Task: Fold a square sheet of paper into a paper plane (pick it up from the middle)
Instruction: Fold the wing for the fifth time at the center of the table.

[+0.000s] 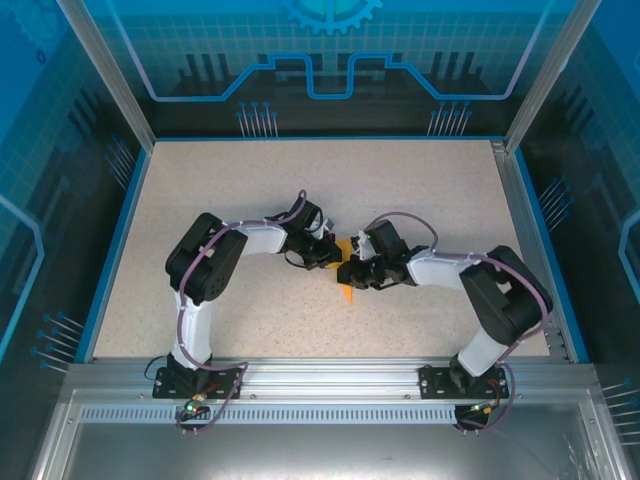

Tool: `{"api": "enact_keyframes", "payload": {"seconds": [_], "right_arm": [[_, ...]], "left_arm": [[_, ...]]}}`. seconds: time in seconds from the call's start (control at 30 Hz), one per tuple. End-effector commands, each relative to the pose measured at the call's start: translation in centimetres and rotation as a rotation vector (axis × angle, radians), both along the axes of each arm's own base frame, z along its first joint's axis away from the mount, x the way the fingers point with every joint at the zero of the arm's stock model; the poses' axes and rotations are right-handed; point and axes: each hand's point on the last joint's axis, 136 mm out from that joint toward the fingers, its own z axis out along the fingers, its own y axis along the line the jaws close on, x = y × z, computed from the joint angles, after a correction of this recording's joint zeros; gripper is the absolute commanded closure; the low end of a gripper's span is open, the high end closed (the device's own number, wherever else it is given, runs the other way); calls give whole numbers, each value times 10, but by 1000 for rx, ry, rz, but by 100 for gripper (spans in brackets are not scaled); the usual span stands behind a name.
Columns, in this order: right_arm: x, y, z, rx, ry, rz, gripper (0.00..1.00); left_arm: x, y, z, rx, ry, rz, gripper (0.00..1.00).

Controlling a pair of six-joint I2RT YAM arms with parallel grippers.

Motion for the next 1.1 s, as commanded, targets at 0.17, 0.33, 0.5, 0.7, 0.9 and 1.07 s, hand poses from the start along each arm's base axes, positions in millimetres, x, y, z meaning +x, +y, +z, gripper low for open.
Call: {"api": "enact_keyframes", "payload": {"seconds": [0.17, 0.33, 0.5, 0.7, 0.9, 1.07], "right_arm": [[-28, -20, -36, -63, 97, -14, 87], [-44, -36, -57, -120, 143, -20, 89], [-44, -37, -64, -117, 155, -18, 91], [-41, -36, -63, -130, 160, -12, 94], [-39, -36, -63, -134, 163, -14, 95], [-39, -37, -63, -135, 161, -15, 95]], "left_arm": [[-5, 7, -23, 64, 48, 24, 99], [-2, 3, -14, 42, 34, 19, 96], [4, -5, 12, 11, -10, -19, 87], [3, -2, 39, -6, -59, -18, 81], [-14, 3, 41, -29, -48, -5, 92], [-28, -1, 28, -39, -15, -12, 100]]}}
